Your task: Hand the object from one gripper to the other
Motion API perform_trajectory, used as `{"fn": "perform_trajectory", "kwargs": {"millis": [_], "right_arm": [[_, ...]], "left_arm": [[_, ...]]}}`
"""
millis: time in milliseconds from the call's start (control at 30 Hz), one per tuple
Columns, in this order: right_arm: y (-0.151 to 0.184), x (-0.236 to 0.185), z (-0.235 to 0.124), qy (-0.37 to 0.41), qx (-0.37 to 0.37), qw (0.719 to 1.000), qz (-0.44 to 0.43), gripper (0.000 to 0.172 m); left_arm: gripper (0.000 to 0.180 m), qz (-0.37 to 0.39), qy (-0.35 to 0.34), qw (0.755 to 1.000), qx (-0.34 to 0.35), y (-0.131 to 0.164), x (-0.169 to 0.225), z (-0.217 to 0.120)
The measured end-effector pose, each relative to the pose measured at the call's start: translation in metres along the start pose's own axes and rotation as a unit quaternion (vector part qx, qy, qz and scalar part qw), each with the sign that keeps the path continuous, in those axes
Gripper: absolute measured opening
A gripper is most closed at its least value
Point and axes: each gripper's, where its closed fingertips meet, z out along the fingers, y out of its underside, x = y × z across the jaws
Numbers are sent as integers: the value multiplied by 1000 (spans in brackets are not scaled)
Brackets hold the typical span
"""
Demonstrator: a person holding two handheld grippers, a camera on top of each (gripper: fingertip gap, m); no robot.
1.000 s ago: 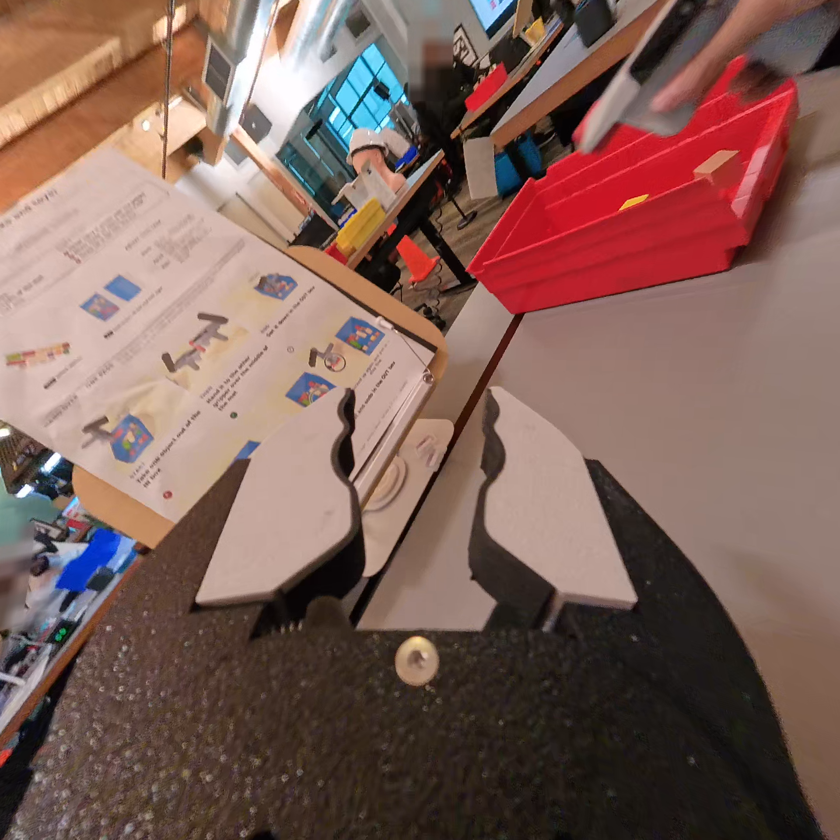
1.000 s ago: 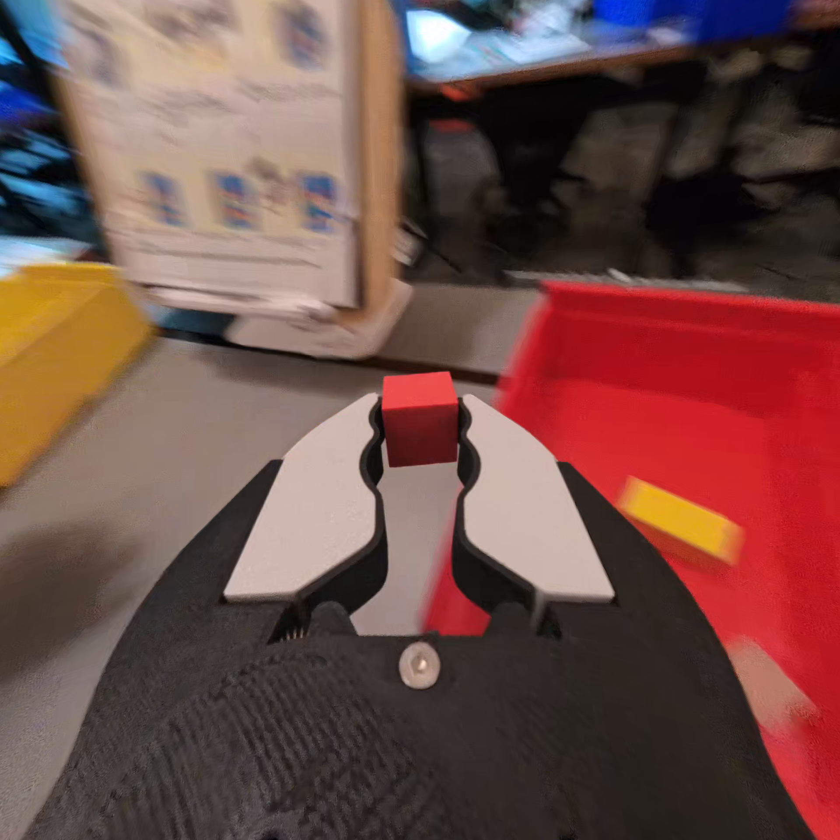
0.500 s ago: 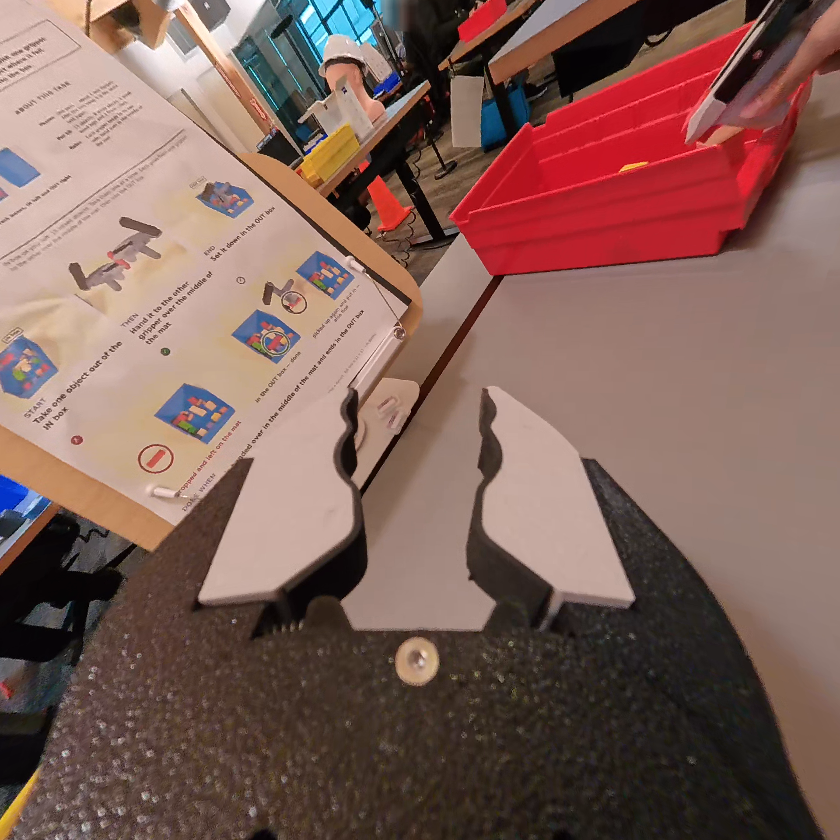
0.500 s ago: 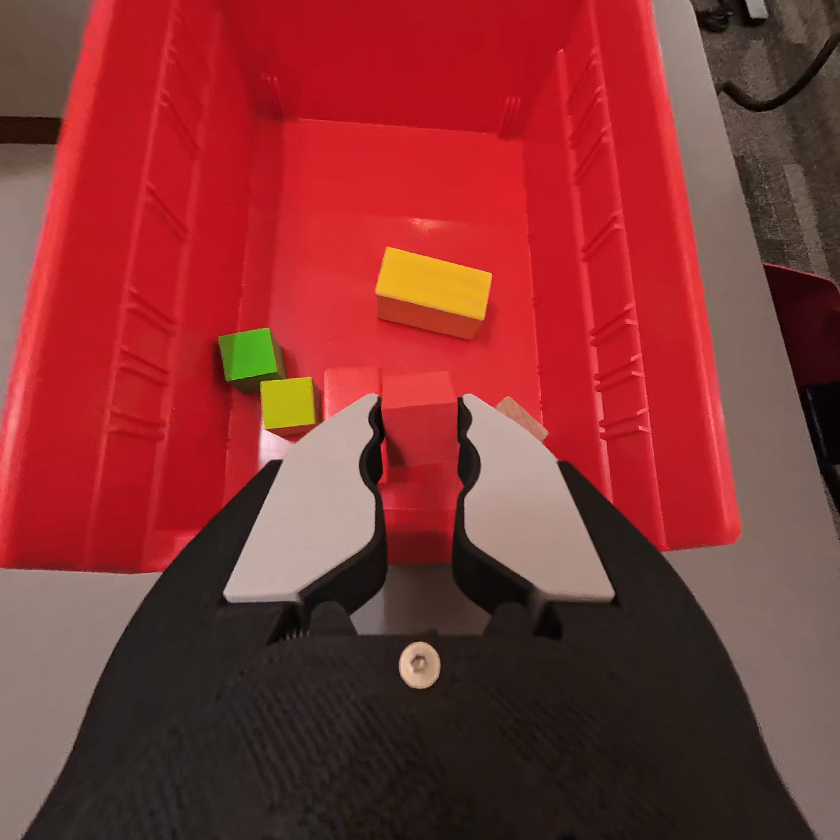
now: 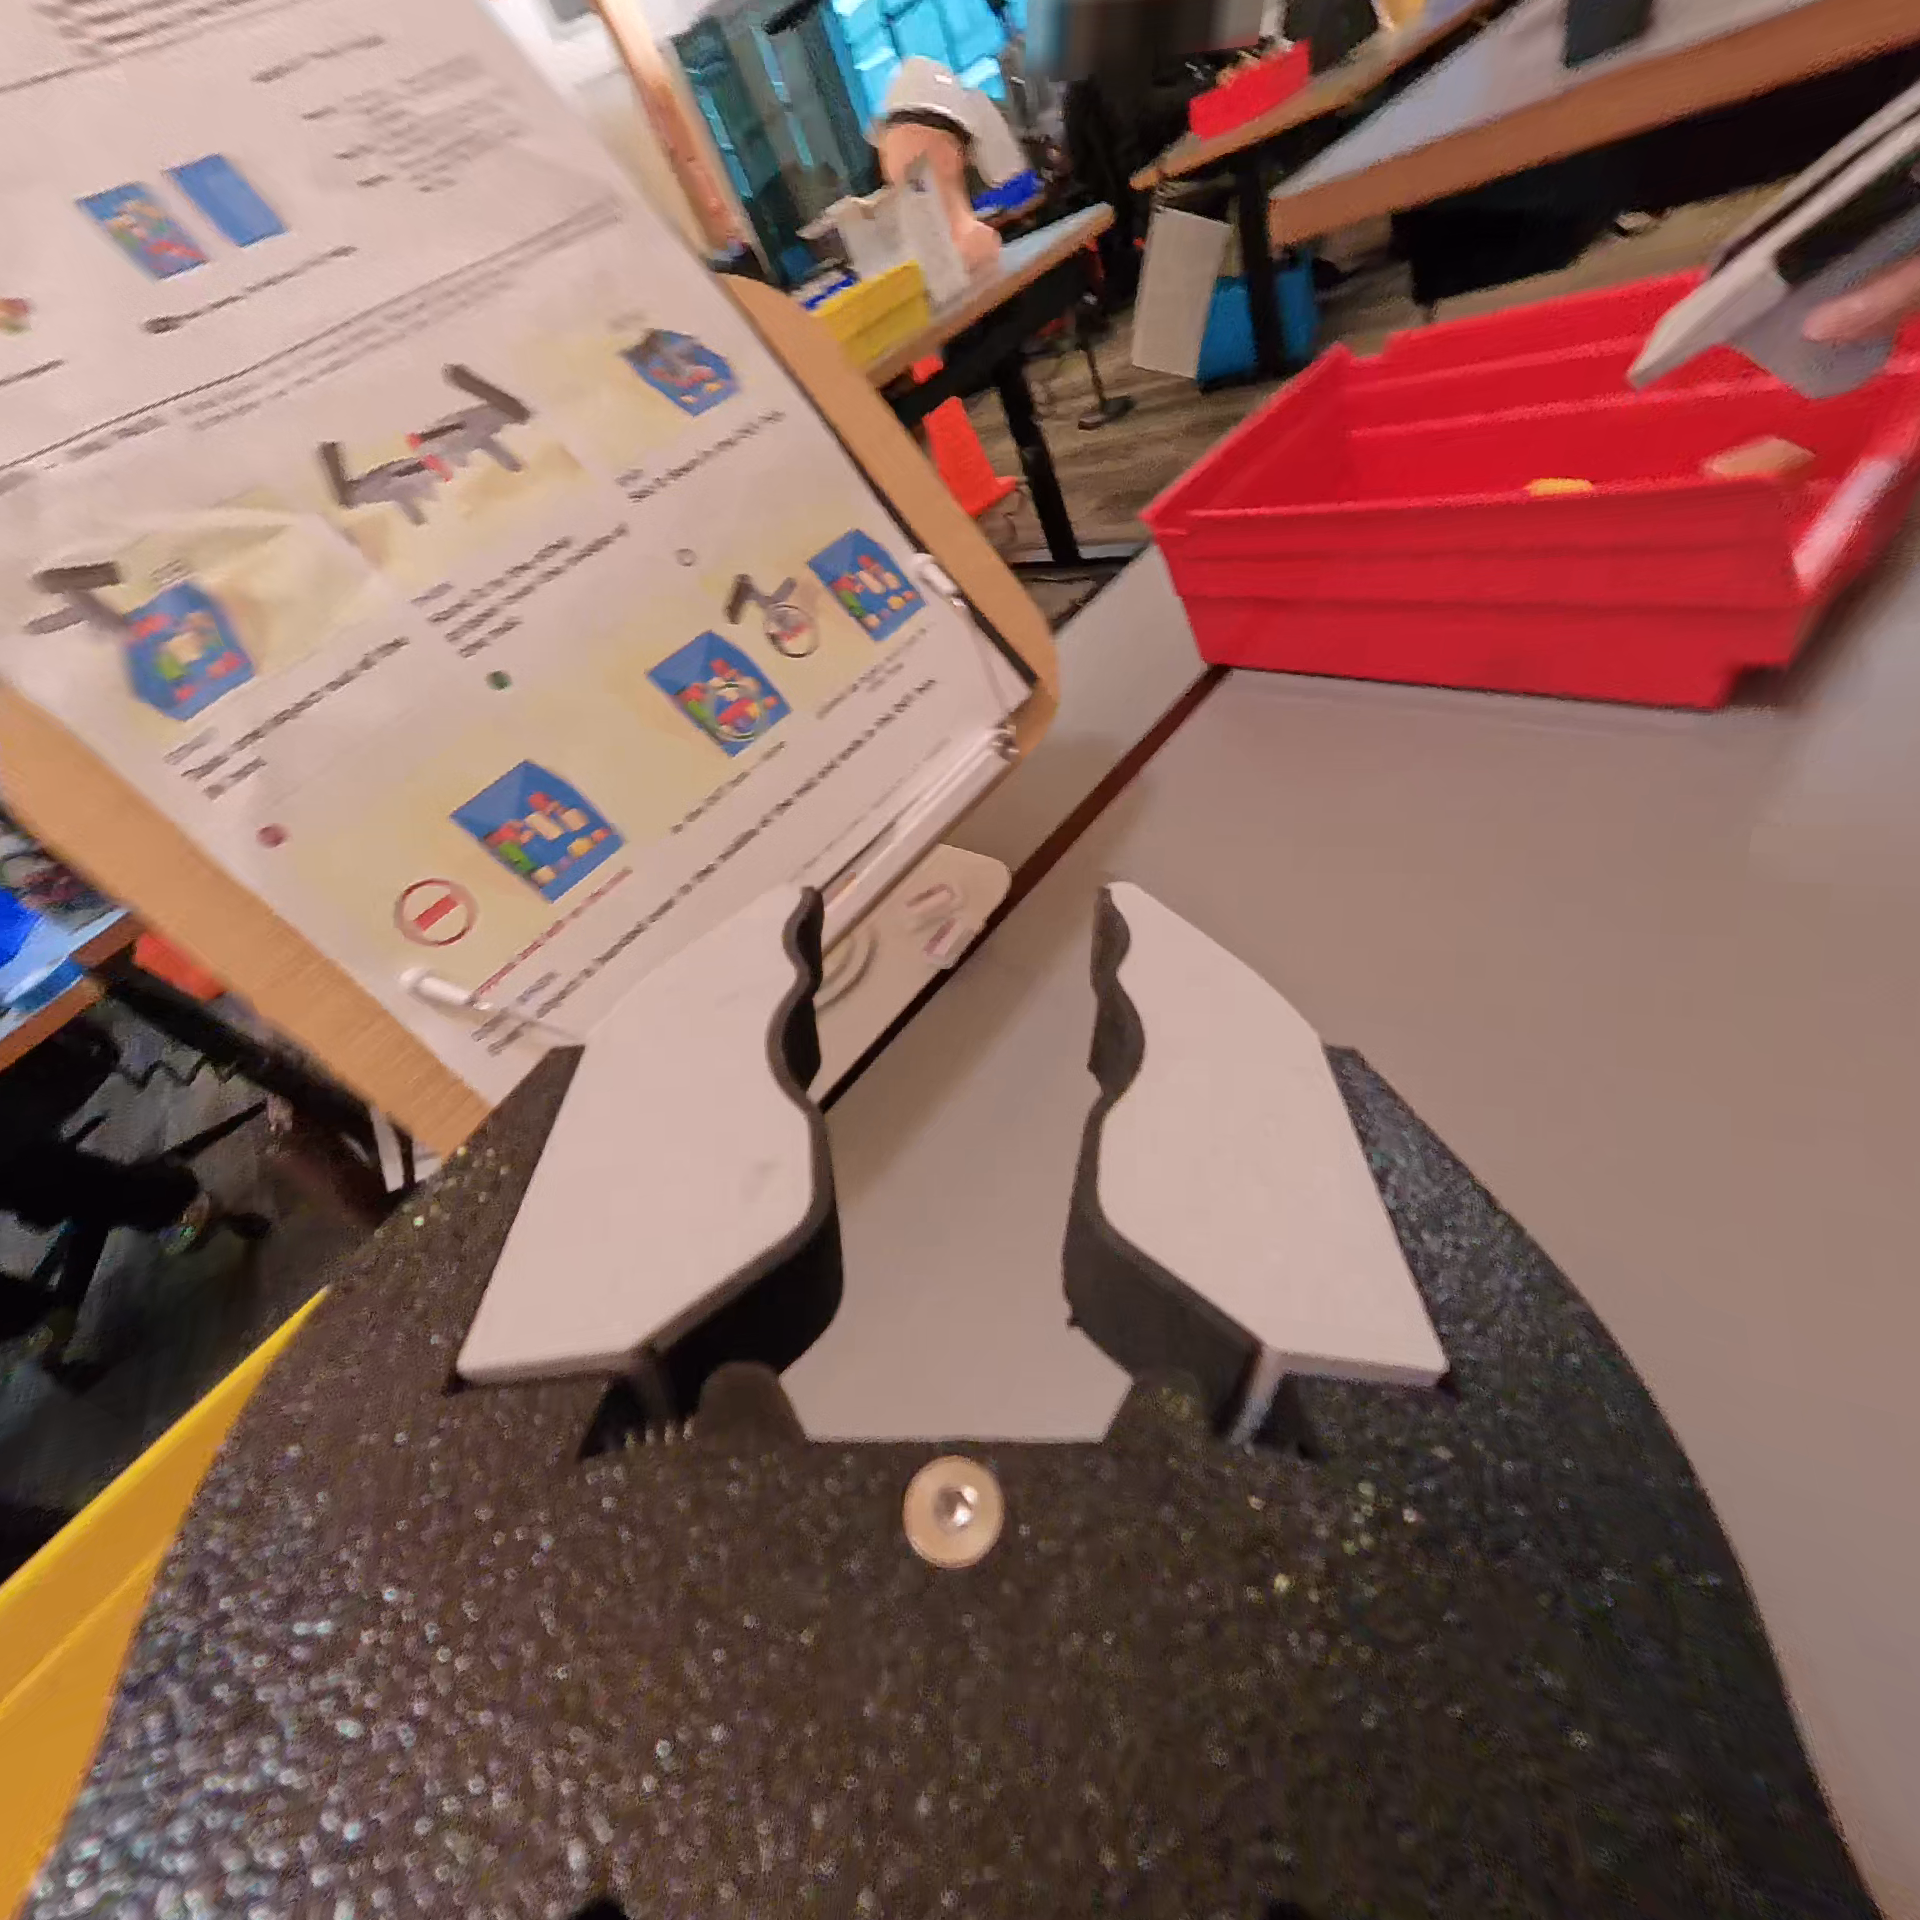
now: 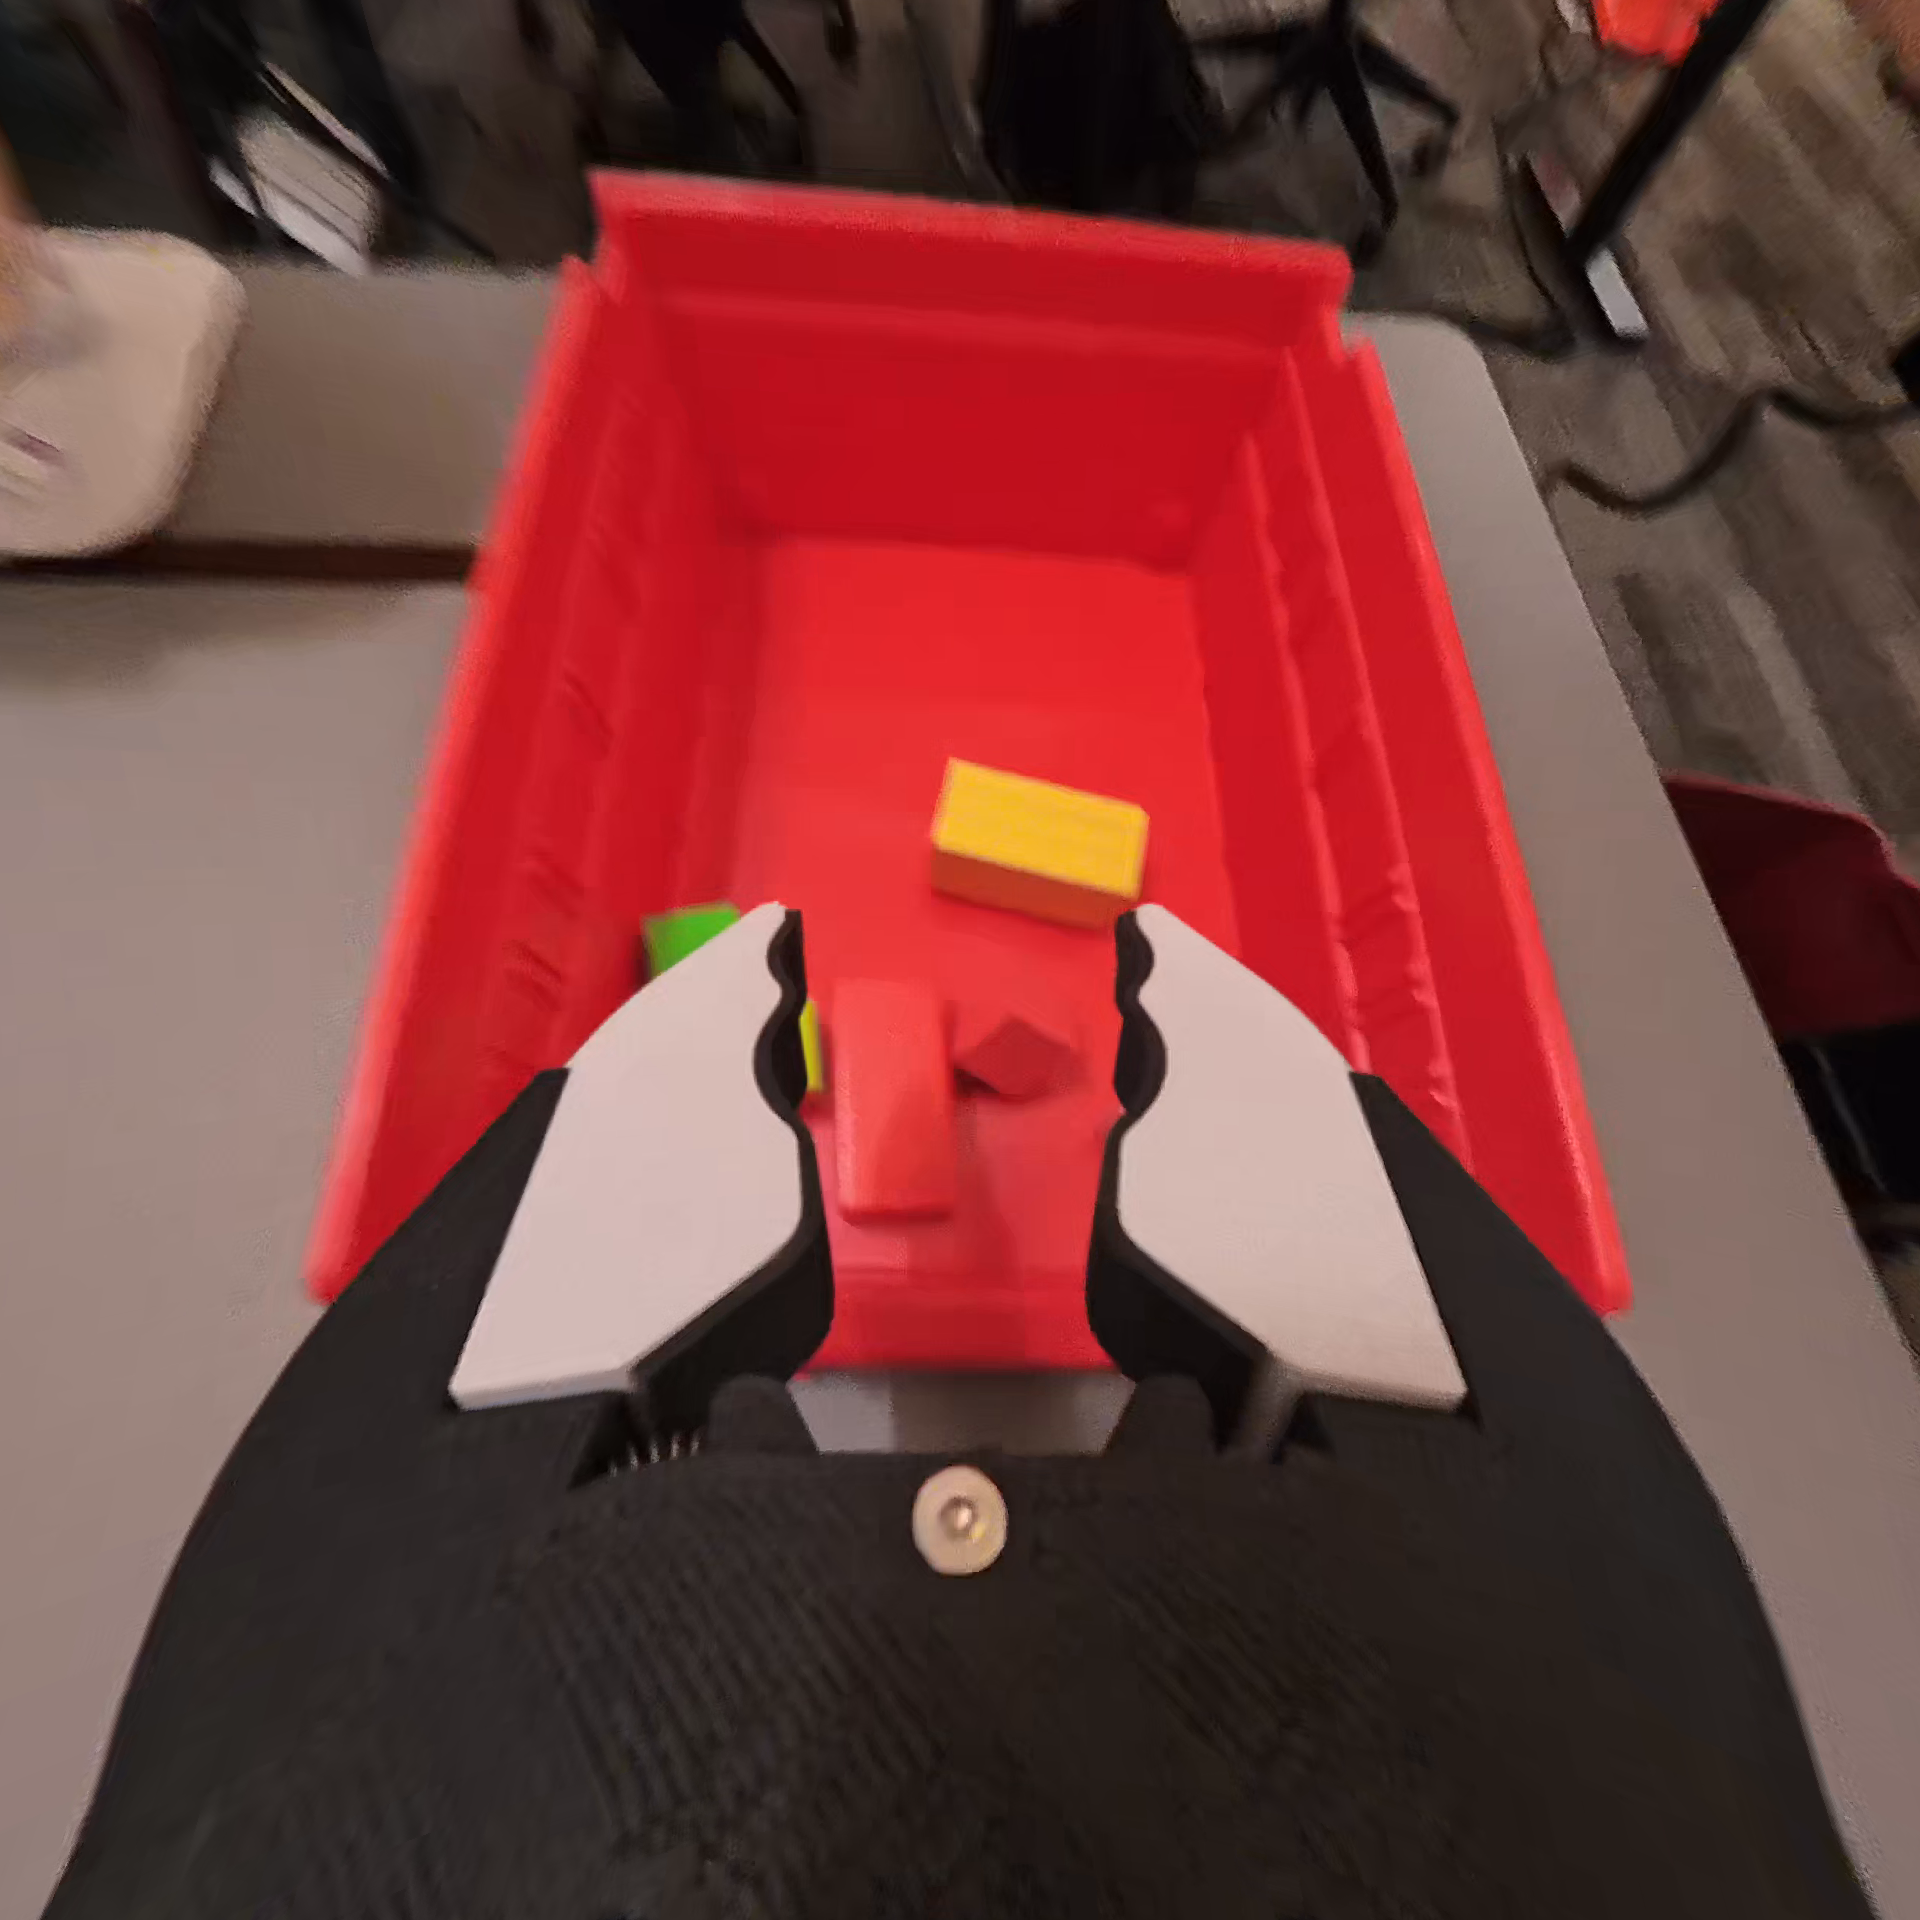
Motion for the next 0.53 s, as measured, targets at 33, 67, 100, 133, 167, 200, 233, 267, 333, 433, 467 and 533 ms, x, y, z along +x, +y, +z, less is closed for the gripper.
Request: {"fn": "perform_trajectory", "kwargs": {"millis": [33,67,100,133,167,200,233,267,333,433,467,533], "right_arm": [[-13,-11,-4,-21,31,999,6,58],[-28,-23,-9,-44,64,997,10,58],[-42,-37,-14,-69,97,993,10,58],[-54,-52,-20,-98,127,987,9,57],[-65,-69,-26,-127,154,980,8,56],[-75,-85,-31,-156,178,972,8,55],[-83,-100,-36,-184,196,963,8,54],[-89,-115,-41,-210,209,955,8,54],[-95,-142,-46,-255,215,943,3,54],[-97,-168,-49,-285,215,934,-14,54],[-97,-174,-48,-285,213,934,-20,54],[-94,-184,-46,-288,205,934,-39,54]], "left_arm": [[49,-14,-16,1000,5,-2,-9,-4],[49,-29,-36,999,11,-3,-19,-10],[49,-44,-58,997,15,-5,-32,-17],[48,-58,-85,995,16,-4,-45,-26],[48,-70,-116,991,11,-2,-61,-37],[48,-82,-148,985,3,2,-77,-50],[46,-101,-184,978,-7,8,-95,-64],[43,-126,-219,967,-19,17,-112,-79],[41,-181,-256,949,-44,40,-141,-101],[50,-249,-232,934,-110,77,-168,-114],[53,-264,-220,929,-141,90,-175,-116],[56,-276,-200,919,-199,113,-189,-118]]}}
